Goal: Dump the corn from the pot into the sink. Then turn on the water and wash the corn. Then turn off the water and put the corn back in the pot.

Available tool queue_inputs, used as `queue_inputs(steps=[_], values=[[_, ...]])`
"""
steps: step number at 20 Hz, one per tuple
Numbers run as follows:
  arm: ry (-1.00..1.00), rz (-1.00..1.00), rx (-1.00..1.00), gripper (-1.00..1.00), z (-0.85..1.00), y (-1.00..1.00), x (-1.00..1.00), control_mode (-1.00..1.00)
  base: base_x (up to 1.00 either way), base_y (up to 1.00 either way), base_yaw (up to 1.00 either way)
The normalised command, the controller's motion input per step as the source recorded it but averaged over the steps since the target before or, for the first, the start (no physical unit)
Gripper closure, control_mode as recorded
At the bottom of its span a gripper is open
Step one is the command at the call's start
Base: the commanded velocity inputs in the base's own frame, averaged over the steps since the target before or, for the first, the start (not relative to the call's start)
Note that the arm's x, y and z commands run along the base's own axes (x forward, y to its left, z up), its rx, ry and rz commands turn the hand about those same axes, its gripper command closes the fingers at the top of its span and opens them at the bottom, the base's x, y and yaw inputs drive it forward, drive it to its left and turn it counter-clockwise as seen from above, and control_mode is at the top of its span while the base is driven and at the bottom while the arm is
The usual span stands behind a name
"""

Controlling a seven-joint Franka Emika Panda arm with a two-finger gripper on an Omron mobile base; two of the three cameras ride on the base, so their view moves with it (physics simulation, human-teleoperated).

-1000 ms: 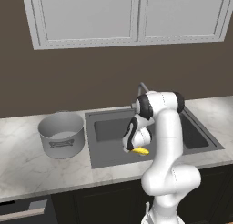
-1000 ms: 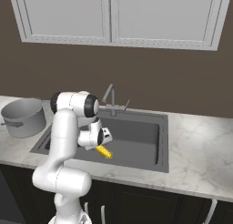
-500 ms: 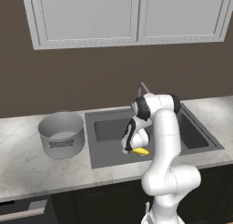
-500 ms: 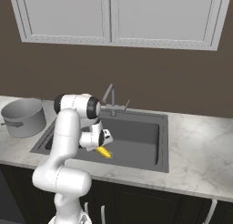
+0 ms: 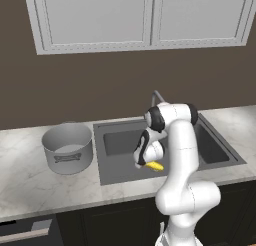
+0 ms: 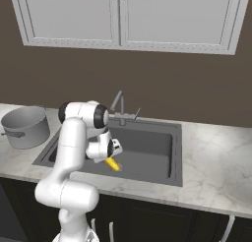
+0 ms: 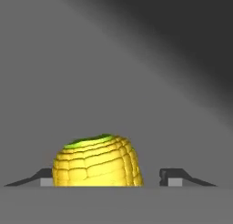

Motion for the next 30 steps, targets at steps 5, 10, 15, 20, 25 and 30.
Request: queue_inputs(steps=[5, 10, 15, 20, 25, 30], values=[[0.0, 0.06, -0.05, 1.0, 0.01, 0.0, 0.0, -1.0, 0.0, 0.0, 0.0], [-0.04, 0.12, -0.03, 1.0, 0.39, 0.0, -0.03, -1.0, 0.0, 0.0, 0.0], [-0.1, 0.14, 0.0, 1.0, 0.62, 0.02, -0.01, -1.0, 0.0, 0.0, 0.0], [-0.08, 0.07, 0.0, 1.0, 0.56, 0.0, -0.15, -1.0, 0.0, 0.0, 0.0], [-0.03, 0.0, 0.01, 1.0, 0.46, 0.0, -0.34, -1.0, 0.0, 0.0, 0.0], [0.0, 0.0, 0.03, 1.0, 0.62, 0.04, -0.07, -1.0, 0.0, 0.0, 0.0]])
